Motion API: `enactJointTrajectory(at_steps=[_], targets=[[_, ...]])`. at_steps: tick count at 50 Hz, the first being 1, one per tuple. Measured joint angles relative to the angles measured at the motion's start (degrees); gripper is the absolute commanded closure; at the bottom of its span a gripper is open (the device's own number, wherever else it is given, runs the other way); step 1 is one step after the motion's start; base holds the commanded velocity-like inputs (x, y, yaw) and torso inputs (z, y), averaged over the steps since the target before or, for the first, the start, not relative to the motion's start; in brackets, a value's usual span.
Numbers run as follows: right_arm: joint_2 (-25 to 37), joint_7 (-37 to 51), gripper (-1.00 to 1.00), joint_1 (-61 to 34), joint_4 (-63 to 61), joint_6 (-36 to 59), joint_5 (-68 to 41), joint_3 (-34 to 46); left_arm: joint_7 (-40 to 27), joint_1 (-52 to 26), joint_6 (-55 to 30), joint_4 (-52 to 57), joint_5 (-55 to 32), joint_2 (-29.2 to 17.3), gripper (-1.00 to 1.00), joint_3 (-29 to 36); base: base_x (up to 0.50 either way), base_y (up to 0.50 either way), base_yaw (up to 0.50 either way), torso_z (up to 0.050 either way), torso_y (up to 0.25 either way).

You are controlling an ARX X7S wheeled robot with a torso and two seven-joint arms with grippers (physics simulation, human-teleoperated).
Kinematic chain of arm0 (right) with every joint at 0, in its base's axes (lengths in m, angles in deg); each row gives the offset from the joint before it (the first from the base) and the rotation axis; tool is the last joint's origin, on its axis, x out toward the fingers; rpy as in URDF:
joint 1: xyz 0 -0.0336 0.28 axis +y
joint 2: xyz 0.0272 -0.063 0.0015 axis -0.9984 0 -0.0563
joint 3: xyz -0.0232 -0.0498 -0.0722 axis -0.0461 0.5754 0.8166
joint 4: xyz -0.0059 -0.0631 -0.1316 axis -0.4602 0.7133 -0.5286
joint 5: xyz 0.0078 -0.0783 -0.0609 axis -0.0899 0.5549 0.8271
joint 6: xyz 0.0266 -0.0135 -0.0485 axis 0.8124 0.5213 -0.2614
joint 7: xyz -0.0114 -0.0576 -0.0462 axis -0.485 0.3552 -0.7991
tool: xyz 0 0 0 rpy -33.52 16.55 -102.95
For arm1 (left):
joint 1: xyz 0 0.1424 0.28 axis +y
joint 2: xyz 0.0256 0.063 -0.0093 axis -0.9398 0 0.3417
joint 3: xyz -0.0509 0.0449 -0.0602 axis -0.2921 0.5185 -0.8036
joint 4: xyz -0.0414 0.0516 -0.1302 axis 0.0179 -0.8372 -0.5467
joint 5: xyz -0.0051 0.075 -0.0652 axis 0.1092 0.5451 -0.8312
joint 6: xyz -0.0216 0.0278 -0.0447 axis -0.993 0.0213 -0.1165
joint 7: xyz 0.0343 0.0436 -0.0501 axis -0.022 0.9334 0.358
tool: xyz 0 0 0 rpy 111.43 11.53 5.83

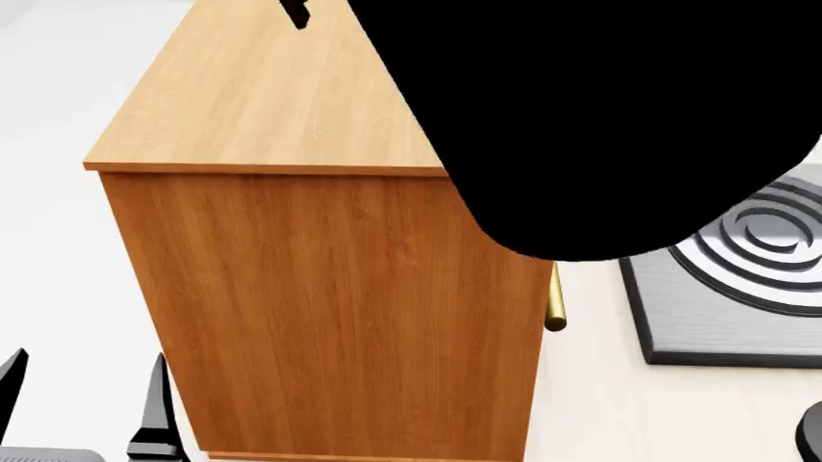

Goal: Put the bowl on the top of the cabinet.

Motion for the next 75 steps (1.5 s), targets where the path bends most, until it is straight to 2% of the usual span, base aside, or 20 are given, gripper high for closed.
enactJointTrajectory(at_steps=[34, 59, 75], targets=[[-4.2, -2.4, 1.0, 3.6, -3.2, 0.8, 4.8, 4.4, -0.1, 0.4, 1.3, -1.3, -0.4, -0.3, -1.0, -0.1, 0.0, 0.0, 0.0, 0.0, 0.001], [-7.5, -0.1, 1.0, 0.0, -2.1, 6.5, 4.5, 12.1, -0.2, 0.7, 2.0, -1.7, -0.8, -0.6, -1.0, -0.1, 0.0, 0.0, 0.0, 0.0, 0.0], [-7.2, -6.4, 1.0, 2.1, -0.1, 3.3, 5.8, 8.9, -0.3, 0.7, 2.3, -2.0, -1.0, -0.8, -1.0, 0.0, 0.0, 0.0, 0.0, 0.001, 0.001]])
